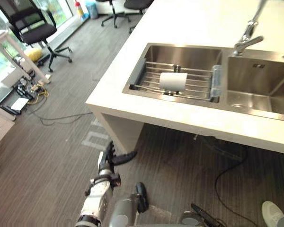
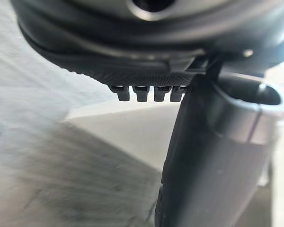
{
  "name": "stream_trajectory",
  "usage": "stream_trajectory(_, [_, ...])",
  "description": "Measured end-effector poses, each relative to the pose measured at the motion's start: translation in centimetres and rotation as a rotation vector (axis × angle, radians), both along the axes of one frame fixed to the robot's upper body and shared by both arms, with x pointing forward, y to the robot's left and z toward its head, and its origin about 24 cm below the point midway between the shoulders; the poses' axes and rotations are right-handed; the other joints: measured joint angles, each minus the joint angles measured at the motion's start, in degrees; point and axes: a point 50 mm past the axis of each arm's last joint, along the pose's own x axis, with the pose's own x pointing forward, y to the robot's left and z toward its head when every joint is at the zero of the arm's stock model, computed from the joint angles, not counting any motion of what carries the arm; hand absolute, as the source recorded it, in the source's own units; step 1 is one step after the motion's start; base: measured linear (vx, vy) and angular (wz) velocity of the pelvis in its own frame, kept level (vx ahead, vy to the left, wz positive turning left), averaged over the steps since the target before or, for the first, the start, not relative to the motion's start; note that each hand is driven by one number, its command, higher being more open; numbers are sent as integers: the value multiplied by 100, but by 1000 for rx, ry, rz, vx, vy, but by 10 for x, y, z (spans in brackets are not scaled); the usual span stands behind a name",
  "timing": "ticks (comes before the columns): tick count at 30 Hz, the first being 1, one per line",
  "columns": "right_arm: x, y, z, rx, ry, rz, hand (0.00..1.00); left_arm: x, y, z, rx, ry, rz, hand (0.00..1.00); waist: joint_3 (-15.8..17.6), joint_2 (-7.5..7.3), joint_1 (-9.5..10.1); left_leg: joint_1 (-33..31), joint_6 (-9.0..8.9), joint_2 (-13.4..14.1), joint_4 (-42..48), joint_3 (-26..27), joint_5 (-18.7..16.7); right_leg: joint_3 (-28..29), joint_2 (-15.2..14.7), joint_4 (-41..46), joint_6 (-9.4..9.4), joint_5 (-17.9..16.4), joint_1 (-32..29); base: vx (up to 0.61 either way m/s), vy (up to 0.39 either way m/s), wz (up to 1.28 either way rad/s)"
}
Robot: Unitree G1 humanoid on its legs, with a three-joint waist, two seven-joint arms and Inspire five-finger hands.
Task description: Walk over to the sink, pick up the cup, carry it to the dishwasher, place the cup inside the dishwasher, then close the dishwasher door
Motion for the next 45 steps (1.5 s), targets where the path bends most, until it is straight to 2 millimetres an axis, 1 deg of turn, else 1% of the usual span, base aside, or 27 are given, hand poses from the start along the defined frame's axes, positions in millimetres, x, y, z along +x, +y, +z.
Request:
stream_trajectory(2, [-4,-1,-1,-3,14,-29,100,-11,3,-7,27,28,-1,100,-88,-26,-60,276,-64,-165,-651,16,275,46,-18,-231,65,63,45,32,-29,-3])
stream_trajectory(3, [-6,-1,-1,-2,15,-45,100,-14,0,-9,38,33,-12,100,-97,-28,-67,390,-74,-204,-991,16,464,34,-7,-327,78,104,45,48,-45,0])
stream_trajectory(5, [-6,1,-1,2,10,-58,100,-14,-6,-8,52,14,-18,100,-110,-51,-80,462,-40,-210,-1246,7,608,6,17,-449,132,193,49,66,-57,-2])
stream_trajectory(6, [-7,1,-2,6,5,-66,100,-13,-8,-5,59,-1,-22,100,-118,-60,-84,466,-28,-212,-1292,4,635,1,30,-500,128,216,52,104,-63,-1])
stream_trajectory(8, [-8,4,-2,15,-7,-88,100,-7,-13,11,70,-96,-20,100,-134,-115,-96,465,-4,-268,-1302,-8,628,-23,47,-697,164,300,137,135,-42,-2])
stream_trajectory(10, [-9,8,-3,24,-11,-105,100,0,-14,35,81,-230,14,100,-168,-185,-105,461,23,-311,-1295,-31,578,-110,23,-782,228,361,186,137,-29,0])
stream_trajectory(11, [-9,8,-4,27,-15,-125,100,1,-14,45,70,-272,59,100,-200,-207,-106,464,28,-304,-1271,-24,502,-220,8,-769,281,482,187,169,-7,-2])
stream_trajectory(13, [-12,9,-4,29,-14,-144,100,-5,-15,44,82,-274,87,100,-214,-221,-98,486,23,-285,-1220,-27,370,-350,-8,-683,295,599,186,142,17,-1])
stream_trajectory(16, [-25,8,-5,36,-13,-178,100,-10,-15,40,78,-250,149,100,-223,-237,-79,655,11,-257,-1214,-127,129,-472,-123,192,226,871,-64,137,54,7])
stream_trajectory(18, [-36,4,-4,33,-37,-195,100,-14,-11,38,98,-234,202,100,-220,-278,-102,860,16,-306,-1365,-252,59,-395,-332,1355,-117,1336,-601,166,85,2])
stream_trajectory(19, [-39,3,-3,29,-43,-190,100,-15,-10,37,105,-228,219,100,-224,-288,-115,929,30,-310,-1425,-267,47,-367,-379,1601,-164,1509,-719,192,57,-8])
stream_trajectory(20, [-42,2,-3,32,-59,-199,100,-18,-7,36,124,-220,261,100,-223,-298,-166,1042,79,-271,-1492,-282,8,-316,-424,2020,-203,1540,-968,219,12,-13])
stream_trajectory(21, [-44,3,-3,44,-84,-221,100,-20,-3,36,140,-213,317,100,-218,-315,-205,1087,48,-206,-1459,-289,-76,-368,-411,2079,-228,953,-1226,208,-8,-18])
stream_trajectory(22, [-45,4,-3,49,-93,-234,100,-21,-1,35,150,-204,346,100,-218,-315,-207,1116,31,-171,-1440,-290,-117,-394,-387,2000,-226,780,-1371,182,-38,-11])
stream_trajectory(23, [-50,6,-4,59,-96,-249,100,-25,2,32,183,-185,399,100,-219,-328,-246,1187,-22,-115,-1356,-291,-228,-400,-333,1624,-204,709,-1549,160,-68,-3])
stream_trajectory(24, [-57,9,-5,71,-77,-263,100,-30,6,29,198,-166,444,100,-233,-419,-266,1268,-91,-118,-1209,-297,-352,-359,-280,1090,-205,864,-1650,175,-93,5])
stream_trajectory(25, [-61,12,-6,80,-66,-263,100,-32,10,28,204,-159,469,100,-236,-516,-272,1312,-136,-157,-1110,-305,-413,-330,-285,777,-265,1242,-1663,209,-155,18])
stream_trajectory(26, [-69,15,-7,96,-52,-269,100,-36,17,26,207,-145,535,100,-225,-689,-328,1381,-196,-240,-907,-376,-587,-363,-371,638,-266,1651,-1602,186,-146,19])
stream_trajectory(28, [-73,13,-5,88,-69,-293,100,-41,24,25,207,-134,627,100,-276,-596,-367,1318,-307,-53,-732,-505,-730,-328,-154,564,-250,1630,-1481,193,-174,20])
stream_trajectory(31, [-71,7,-4,66,-92,-293,100,-45,35,27,225,-137,736,100,-278,-600,-310,1302,-420,102,-715,-615,-766,-357,123,67,-289,1529,-1195,120,-151,10])
stream_trajectory(34, [-63,1,-2,35,-109,-262,100,-49,55,30,264,-133,894,100,-297,-571,-190,1319,-413,119,-707,-559,-757,-365,261,-758,-281,1476,-802,79,-95,-11])
stream_trajectory(35, [-57,-1,-1,24,-116,-233,100,-53,60,28,292,-118,923,100,-329,-509,-195,1336,-414,143,-718,-559,-756,-371,312,-929,-223,1521,-717,74,-53,-9])
stream_trajectory(37, [-55,3,-2,31,-118,-221,100,-59,77,31,309,-119,1058,100,-359,-483,-185,1458,-423,165,-762,-567,-762,-402,348,-1029,-218,1527,-561,41,-25,0])
stream_trajectory(39, [-55,9,-4,47,-116,-228,100,-74,113,43,384,-149,1255,100,-478,-441,-177,1545,-442,200,-837,-572,-761,-458,420,-1256,-234,1602,-427,0,0,0])
stream_trajectory(41, [-58,11,-5,52,-112,-234,100,-84,133,57,477,-196,1342,100,-526,-395,-159,1558,-455,194,-882,-578,-766,-481,436,-1369,-216,1640,-372,7,6,3])
stream_trajectory(43, [-65,13,-5,58,-97,-262,100,-88,144,79,547,-291,1411,100,-565,-378,-66,1590,-481,180,-946,-594,-789,-503,418,-1411,-213,1642,-341,17,21,7])
stream_trajectory(45, [-75,13,-5,55,-85,-304,100,-91,151,111,642,-446,1446,100,-602,-378,-29,1634,-476,125,-990,-634,-788,-564,409,-1498,-179,1662,-231,48,37,10])
